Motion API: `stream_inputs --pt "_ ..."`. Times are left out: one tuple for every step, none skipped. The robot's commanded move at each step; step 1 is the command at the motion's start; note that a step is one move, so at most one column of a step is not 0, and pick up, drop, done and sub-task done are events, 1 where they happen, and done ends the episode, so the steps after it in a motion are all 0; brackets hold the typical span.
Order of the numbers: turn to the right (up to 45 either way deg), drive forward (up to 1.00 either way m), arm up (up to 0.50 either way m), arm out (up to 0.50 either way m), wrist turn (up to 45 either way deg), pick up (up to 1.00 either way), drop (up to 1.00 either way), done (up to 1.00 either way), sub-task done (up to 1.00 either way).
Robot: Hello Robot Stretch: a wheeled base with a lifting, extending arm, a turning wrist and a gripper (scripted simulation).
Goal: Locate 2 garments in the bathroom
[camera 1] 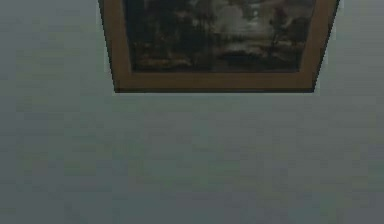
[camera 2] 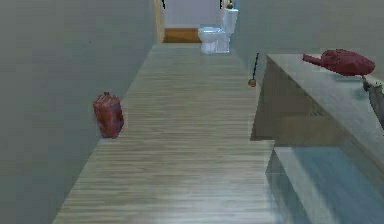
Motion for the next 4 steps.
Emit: stream_inputs --pt "45.0 0.0 0.0 0.0 0.0 0.0 0.0 0.0 0.0" --pt "45.0 0.0 0.0 0.0 0.0 0.0 0.0 0.0 0.0" --pt "45.0 0.0 0.0 0.0 0.0 0.0 0.0 0.0 0.0" --pt "27.0 0.0 0.0 0.0 0.0 0.0 0.0 0.0 0.0"
